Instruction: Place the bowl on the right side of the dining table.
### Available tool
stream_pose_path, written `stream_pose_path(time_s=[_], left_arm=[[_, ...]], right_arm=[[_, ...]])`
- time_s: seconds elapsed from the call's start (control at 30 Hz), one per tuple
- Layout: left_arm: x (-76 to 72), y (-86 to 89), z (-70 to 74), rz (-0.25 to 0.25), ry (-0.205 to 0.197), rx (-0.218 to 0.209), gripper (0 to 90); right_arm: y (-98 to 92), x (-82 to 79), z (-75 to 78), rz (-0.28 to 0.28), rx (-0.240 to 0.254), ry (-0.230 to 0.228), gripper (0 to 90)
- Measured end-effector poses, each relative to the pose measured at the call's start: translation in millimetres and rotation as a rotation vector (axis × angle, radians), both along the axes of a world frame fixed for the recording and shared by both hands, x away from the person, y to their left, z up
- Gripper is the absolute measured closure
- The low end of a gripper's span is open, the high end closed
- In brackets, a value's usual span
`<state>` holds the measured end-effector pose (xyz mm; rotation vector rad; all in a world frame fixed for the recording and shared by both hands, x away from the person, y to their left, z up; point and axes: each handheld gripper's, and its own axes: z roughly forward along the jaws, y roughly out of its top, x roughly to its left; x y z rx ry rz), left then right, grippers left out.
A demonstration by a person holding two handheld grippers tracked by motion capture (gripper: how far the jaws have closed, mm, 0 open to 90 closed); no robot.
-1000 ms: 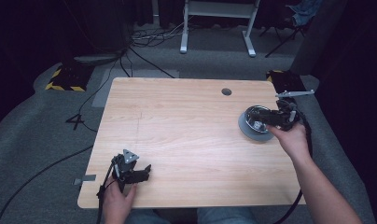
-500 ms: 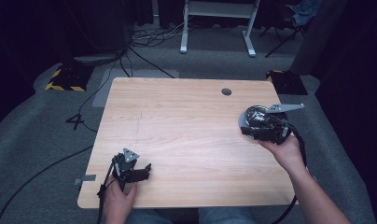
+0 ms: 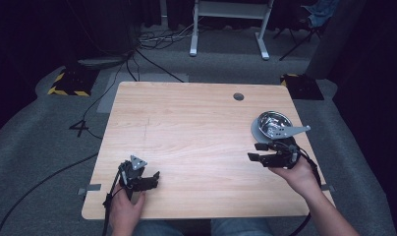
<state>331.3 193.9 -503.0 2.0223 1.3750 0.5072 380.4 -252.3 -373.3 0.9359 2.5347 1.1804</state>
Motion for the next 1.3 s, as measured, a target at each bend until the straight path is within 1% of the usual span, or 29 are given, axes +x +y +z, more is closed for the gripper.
stream_pose_path(time_s=[0.03,0.07,0.1,0.17,0.23,0.3,0.33,0.37,0.43,0.5,0.6,0.7,0.73,0.83,1.0,1.07,1.1,1.13,1.17,1.27,1.3], left_arm=[[0.0,0.0,0.0,0.000,0.000,0.000,16.3],[0.0,0.0,0.0,0.000,0.000,0.000,16.3],[0.0,0.0,0.0,0.000,0.000,0.000,16.3],[0.0,0.0,0.0,0.000,0.000,0.000,16.3],[0.0,0.0,0.0,0.000,0.000,-0.001,16.3],[0.0,0.0,0.0,0.000,0.000,0.000,16.3],[0.0,0.0,0.0,0.000,0.000,0.000,16.3],[0.0,0.0,0.0,0.000,0.000,0.000,16.3],[0.0,0.0,0.0,0.000,0.000,0.000,16.3],[0.0,0.1,0.0,0.000,0.000,0.000,16.3],[0.0,0.0,0.0,0.000,0.000,0.000,16.3],[0.0,0.0,0.0,0.000,0.000,0.000,16.3],[0.0,0.0,0.0,0.000,0.000,0.000,16.3],[0.0,0.0,0.0,0.000,0.000,0.000,16.3],[0.0,0.0,0.0,0.000,0.000,0.000,16.3],[0.0,0.0,0.0,0.000,0.000,0.000,16.3],[0.0,0.0,0.0,0.000,0.000,0.000,16.3],[0.0,0.0,0.0,0.000,0.000,0.000,16.3],[0.0,0.0,0.0,0.000,0.000,0.000,16.3],[0.0,0.0,0.0,0.000,0.000,0.000,16.3],[0.0,0.0,0.0,0.000,0.000,0.000,16.3]], right_arm=[[0.8,-1.8,-2.2,0.001,0.002,0.007,47.9],[1.2,-4.2,-7.2,0.013,-0.001,0.010,47.9],[1.2,-4.2,-7.2,0.013,-0.001,0.010,47.9],[1.5,-6.7,-14.1,0.016,-0.004,0.021,48.0],[1.8,-8.1,-19.5,0.012,-0.005,0.021,48.4],[1.5,-9.4,-24.9,0.012,0.002,0.020,48.7],[1.6,-11.4,-31.6,0.005,0.020,0.024,48.8],[1.6,-11.4,-31.6,0.005,0.020,0.024,48.8],[0.9,-13.2,-38.9,-0.006,0.025,0.025,48.9],[1.2,-15.7,-47.6,-0.010,0.019,0.004,49.2],[2.5,-19.8,-55.9,-0.011,0.013,-0.012,49.3],[3.3,-23.7,-63.4,0.003,0.008,-0.032,49.4],[3.9,-25.0,-66.4,-0.003,0.016,-0.027,49.4],[5.4,-27.1,-73.4,-0.001,0.043,-0.008,49.4],[11.0,-30.0,-88.9,0.011,0.026,0.014,49.1],[12.3,-30.6,-93.8,0.019,0.013,0.016,49.1],[13.4,-31.4,-95.1,0.015,0.014,0.022,49.0],[13.9,-31.4,-97.0,0.023,0.009,0.020,49.0],[15.5,-32.1,-98.9,0.028,-0.010,0.021,48.8],[18.1,-33.7,-101.5,0.027,-0.014,0.018,48.7],[18.7,-34.0,-103.1,0.040,-0.022,0.015,48.6]])
